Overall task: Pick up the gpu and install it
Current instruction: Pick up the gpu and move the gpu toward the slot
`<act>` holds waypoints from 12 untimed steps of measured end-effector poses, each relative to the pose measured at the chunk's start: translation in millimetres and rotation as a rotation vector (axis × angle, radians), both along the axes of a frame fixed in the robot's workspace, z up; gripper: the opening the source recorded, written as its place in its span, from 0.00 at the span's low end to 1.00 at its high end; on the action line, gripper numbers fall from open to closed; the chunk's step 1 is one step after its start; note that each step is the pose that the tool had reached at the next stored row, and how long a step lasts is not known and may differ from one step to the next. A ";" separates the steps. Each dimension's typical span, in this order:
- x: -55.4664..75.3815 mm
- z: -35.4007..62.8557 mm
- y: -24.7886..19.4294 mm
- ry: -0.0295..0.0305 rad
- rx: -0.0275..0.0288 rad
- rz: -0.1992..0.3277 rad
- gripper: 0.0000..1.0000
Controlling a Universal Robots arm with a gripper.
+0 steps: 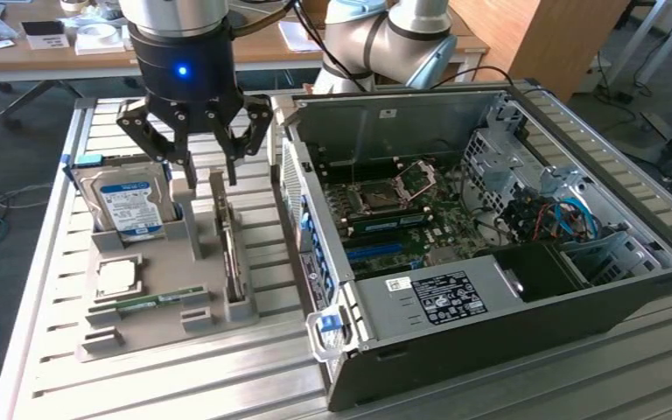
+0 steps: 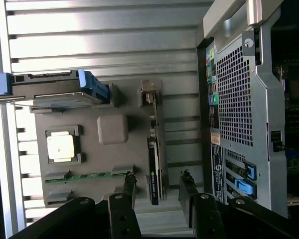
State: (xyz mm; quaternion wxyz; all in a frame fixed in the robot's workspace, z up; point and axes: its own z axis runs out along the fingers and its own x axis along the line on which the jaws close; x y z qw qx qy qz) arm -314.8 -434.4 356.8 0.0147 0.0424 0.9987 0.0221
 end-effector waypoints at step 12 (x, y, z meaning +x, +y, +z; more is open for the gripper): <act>0.0 -19.7 0.0 0.0003 -0.0001 0.000 0.49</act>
